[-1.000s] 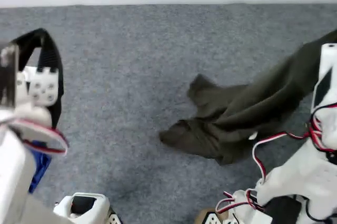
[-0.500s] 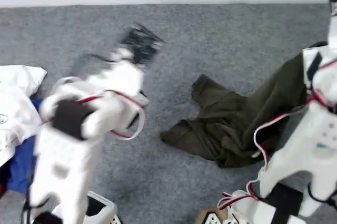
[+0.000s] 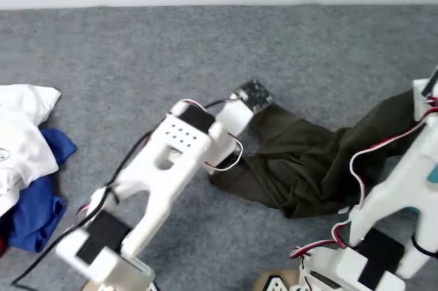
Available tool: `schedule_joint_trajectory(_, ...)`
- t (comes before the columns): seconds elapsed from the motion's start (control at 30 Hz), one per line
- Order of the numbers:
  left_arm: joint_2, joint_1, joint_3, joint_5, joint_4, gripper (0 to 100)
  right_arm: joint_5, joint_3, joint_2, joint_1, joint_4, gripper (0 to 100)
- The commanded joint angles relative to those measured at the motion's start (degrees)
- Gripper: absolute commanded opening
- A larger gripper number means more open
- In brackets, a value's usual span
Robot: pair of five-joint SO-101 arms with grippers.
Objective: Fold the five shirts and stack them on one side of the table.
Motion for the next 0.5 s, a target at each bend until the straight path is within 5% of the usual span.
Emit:
schedule_joint_trajectory(0.0,4.40,0.35,-4.70,-0.62,0.70,11,2.55,-0.35,-0.66,2.24,1.54,4.8)
schedule_joint_trajectory(0.23,6.33,6.15,-13.14,-1.41,5.36,17,2.90,-0.62,-0.75,9.63,4.44,21.7)
schedule_joint_trajectory(0.47,6.77,12.92,-13.93,-2.90,1.14,19,2.90,-0.62,-2.59,16.84,4.44,24.0)
